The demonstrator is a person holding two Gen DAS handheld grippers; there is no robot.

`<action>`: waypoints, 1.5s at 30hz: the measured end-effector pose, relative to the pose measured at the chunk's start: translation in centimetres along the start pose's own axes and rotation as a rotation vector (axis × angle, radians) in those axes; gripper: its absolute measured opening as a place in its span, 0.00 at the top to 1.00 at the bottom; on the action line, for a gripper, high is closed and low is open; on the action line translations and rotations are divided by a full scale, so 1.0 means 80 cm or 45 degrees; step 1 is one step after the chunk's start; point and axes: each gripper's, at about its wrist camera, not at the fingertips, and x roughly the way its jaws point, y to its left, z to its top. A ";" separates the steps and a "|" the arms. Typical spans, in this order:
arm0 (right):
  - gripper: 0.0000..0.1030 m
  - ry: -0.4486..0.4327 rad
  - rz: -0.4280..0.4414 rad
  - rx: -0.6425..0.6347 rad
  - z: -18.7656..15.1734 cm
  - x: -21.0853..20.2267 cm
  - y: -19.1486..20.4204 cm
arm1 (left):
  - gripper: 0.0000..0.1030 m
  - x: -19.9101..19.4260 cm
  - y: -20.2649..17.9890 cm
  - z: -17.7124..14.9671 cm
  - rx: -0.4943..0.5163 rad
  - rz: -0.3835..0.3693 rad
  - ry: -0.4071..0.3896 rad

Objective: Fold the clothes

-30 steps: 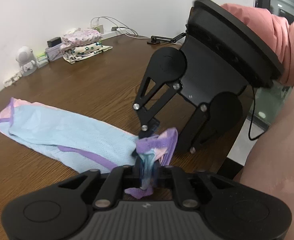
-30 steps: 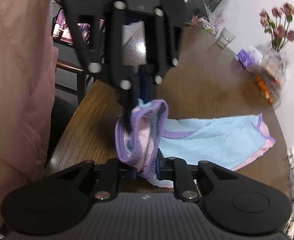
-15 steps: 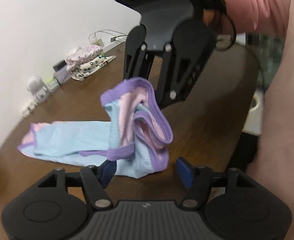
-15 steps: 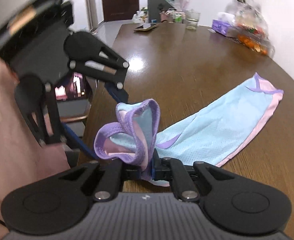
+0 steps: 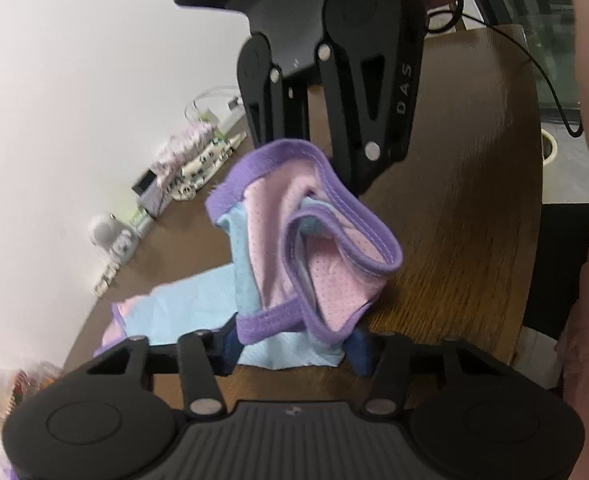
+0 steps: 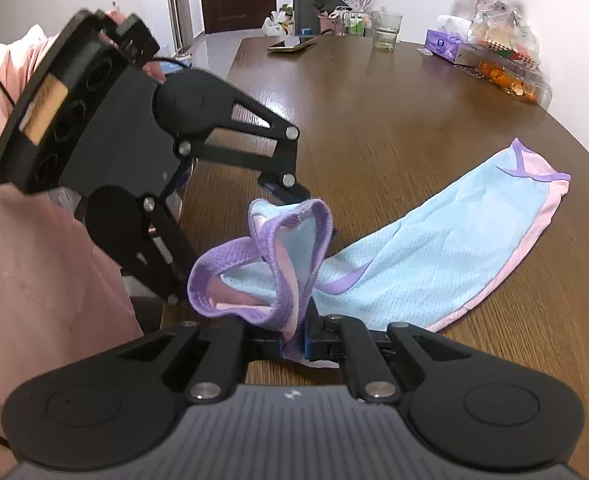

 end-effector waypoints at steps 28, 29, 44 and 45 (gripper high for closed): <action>0.58 -0.061 -0.260 -0.371 -0.051 0.027 0.047 | 0.96 0.002 0.053 -0.009 -0.230 -0.215 -0.054; 0.64 -0.066 -0.256 -0.378 -0.050 0.028 0.047 | 0.95 0.000 0.049 -0.010 -0.207 -0.205 -0.050; 0.70 -0.058 -0.185 -0.132 -0.047 0.021 0.036 | 0.78 -0.004 -0.004 -0.011 0.563 -0.103 -0.101; 0.73 -0.048 -0.172 -0.107 -0.044 0.022 0.034 | 0.78 -0.004 -0.005 -0.012 0.605 -0.119 -0.119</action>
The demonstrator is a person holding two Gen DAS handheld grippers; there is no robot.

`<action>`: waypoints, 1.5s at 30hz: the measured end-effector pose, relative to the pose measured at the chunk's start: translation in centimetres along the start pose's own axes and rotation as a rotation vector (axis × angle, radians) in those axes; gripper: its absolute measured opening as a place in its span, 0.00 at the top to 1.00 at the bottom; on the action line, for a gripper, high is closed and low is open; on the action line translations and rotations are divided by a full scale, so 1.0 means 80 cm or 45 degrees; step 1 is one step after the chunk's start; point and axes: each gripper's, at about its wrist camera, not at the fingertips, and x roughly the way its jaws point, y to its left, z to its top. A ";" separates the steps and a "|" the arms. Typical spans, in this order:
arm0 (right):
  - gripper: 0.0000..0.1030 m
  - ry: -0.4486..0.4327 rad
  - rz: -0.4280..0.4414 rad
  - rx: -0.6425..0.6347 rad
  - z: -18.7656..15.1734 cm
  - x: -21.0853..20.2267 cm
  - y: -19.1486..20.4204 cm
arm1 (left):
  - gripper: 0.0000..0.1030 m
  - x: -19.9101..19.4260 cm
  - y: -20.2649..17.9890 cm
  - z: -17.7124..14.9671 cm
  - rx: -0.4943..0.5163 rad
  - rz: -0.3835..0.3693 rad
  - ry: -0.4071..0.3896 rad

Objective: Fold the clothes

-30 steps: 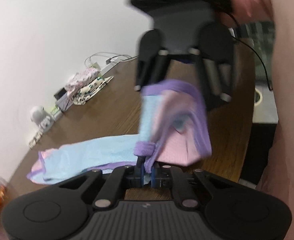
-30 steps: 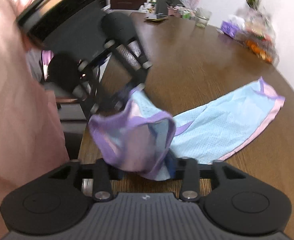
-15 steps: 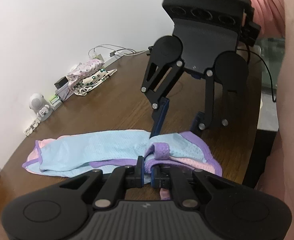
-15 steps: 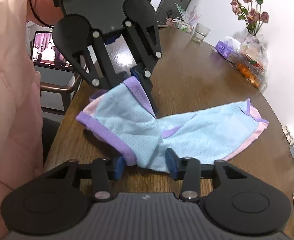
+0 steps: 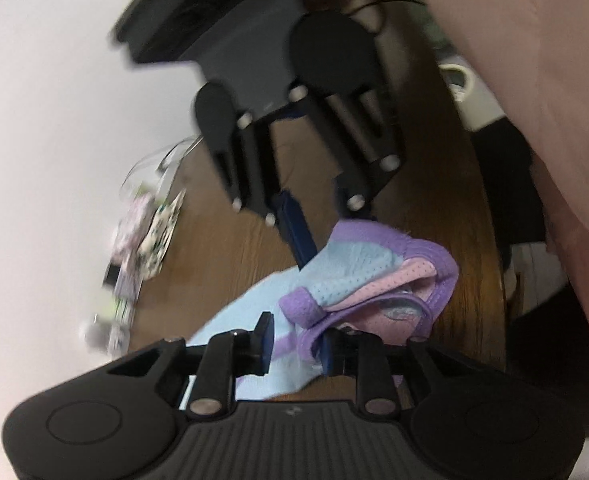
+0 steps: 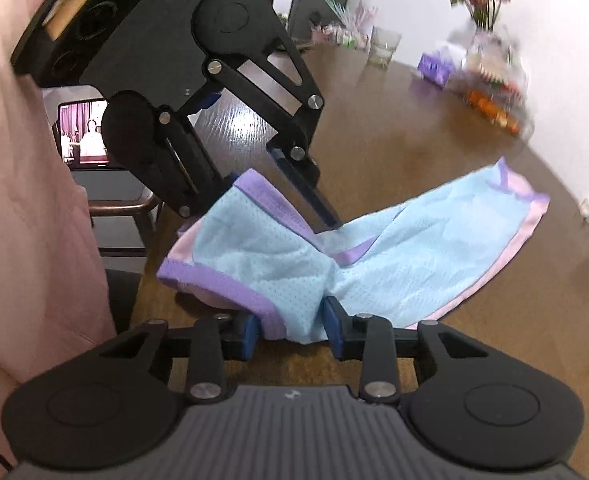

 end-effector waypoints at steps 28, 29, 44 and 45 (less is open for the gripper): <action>0.46 0.023 -0.304 0.482 -0.027 -0.018 0.027 | 0.94 0.005 0.102 -0.084 -0.906 -0.533 -0.271; 0.45 0.025 -0.315 0.438 -0.026 -0.015 0.030 | 0.94 0.006 0.107 -0.088 -0.950 -0.538 -0.277; 0.92 -0.030 -0.052 0.037 0.009 0.014 0.009 | 0.94 0.003 0.127 -0.114 -1.340 -0.663 -0.225; 0.92 -0.040 0.024 0.105 0.012 0.009 -0.005 | 0.94 0.004 0.134 -0.120 -1.406 -0.670 -0.219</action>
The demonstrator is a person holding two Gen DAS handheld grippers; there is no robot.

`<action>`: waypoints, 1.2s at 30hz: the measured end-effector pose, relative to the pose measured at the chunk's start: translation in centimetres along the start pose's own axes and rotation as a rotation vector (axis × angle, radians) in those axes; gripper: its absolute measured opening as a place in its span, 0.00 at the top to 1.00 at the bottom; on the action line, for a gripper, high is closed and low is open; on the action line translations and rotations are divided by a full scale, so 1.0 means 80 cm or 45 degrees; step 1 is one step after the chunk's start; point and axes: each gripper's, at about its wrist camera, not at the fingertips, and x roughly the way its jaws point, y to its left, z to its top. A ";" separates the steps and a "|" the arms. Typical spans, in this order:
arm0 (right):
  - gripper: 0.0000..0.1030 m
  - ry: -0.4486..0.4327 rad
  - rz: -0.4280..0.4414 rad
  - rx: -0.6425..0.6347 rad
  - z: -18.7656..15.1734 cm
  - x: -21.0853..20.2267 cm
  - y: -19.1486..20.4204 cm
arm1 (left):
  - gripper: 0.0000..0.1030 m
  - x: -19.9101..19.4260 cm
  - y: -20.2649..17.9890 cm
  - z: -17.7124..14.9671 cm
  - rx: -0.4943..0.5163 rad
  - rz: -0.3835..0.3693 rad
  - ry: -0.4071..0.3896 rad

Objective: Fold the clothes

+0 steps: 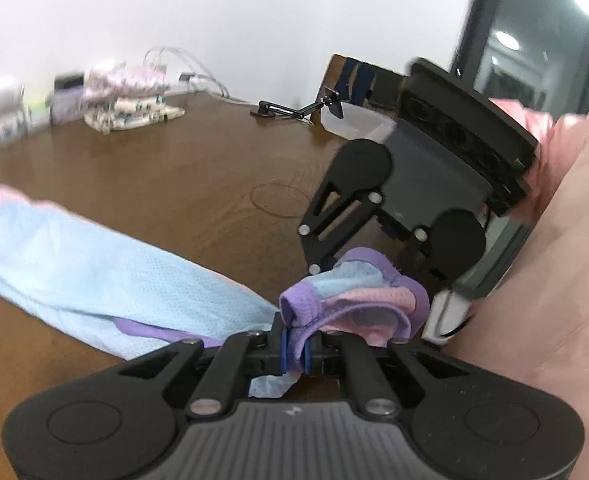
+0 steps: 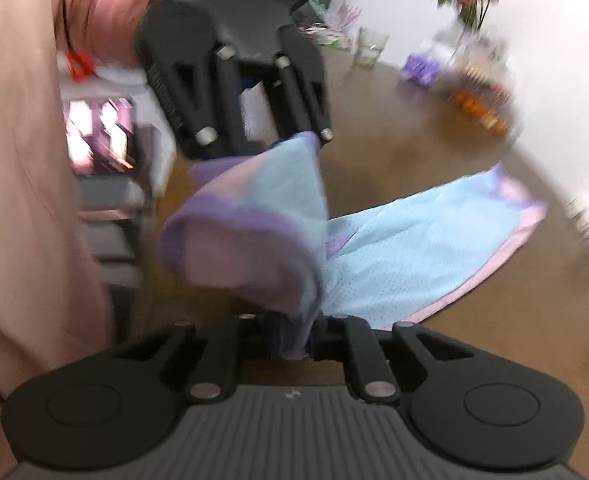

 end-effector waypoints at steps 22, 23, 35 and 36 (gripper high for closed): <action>0.76 -0.099 0.316 0.895 -0.022 0.043 -0.193 | 0.95 0.016 0.092 -0.003 -0.592 0.206 -0.058; 0.84 -0.109 0.314 0.881 -0.020 0.045 -0.192 | 0.97 0.014 0.088 -0.004 -0.586 0.223 -0.073; 0.91 -0.122 0.325 0.798 -0.007 0.062 -0.199 | 0.93 0.003 0.074 -0.021 -0.655 0.341 -0.165; 0.91 -0.127 0.323 0.821 -0.012 0.062 -0.201 | 0.93 0.003 0.076 -0.021 -0.660 0.339 -0.168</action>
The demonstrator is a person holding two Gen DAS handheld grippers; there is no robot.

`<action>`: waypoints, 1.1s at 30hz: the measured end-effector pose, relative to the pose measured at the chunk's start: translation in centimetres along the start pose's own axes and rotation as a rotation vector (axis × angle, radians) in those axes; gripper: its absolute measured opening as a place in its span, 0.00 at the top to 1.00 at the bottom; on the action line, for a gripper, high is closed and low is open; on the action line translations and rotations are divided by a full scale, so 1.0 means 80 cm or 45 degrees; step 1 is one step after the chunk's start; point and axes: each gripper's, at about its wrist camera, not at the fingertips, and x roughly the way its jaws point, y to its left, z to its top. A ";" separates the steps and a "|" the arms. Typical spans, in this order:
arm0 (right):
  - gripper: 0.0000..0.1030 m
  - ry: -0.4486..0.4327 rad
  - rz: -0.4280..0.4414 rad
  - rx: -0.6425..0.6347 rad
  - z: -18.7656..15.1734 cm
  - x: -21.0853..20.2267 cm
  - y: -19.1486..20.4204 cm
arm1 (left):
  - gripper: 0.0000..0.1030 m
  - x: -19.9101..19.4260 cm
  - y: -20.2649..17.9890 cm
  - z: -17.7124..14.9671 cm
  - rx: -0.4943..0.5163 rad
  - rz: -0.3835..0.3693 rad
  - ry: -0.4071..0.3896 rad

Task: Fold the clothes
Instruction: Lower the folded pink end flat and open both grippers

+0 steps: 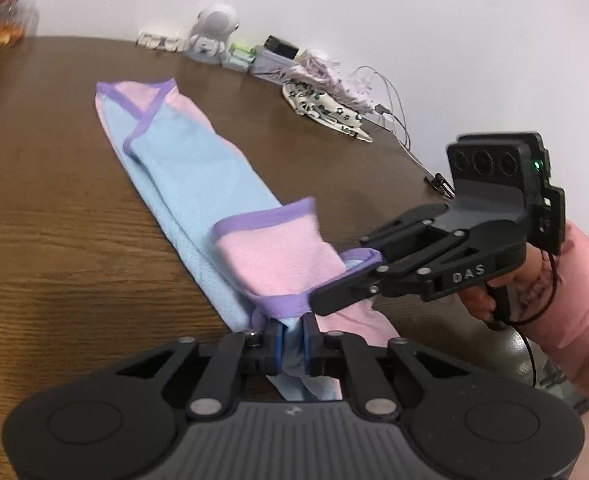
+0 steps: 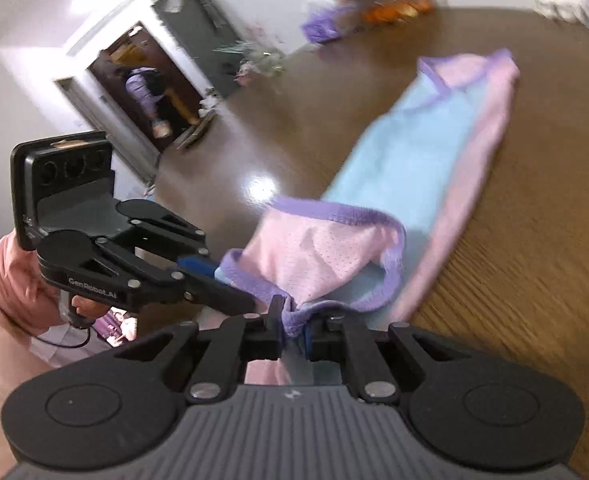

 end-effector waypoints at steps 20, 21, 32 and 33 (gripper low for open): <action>0.21 -0.137 -0.212 -0.029 -0.041 -0.064 0.029 | 0.15 -0.030 -0.038 -0.002 0.234 0.270 -0.121; 0.20 -0.152 -0.261 -0.053 -0.043 -0.069 0.035 | 0.15 -0.035 -0.043 -0.003 0.267 0.320 -0.128; 0.58 -0.226 -0.568 -0.495 -0.064 -0.046 0.130 | 0.69 -0.027 -0.057 0.021 0.330 0.463 -0.173; 0.60 -0.203 -0.575 -0.514 -0.067 -0.037 0.132 | 0.84 -0.017 -0.057 0.024 0.345 0.442 -0.153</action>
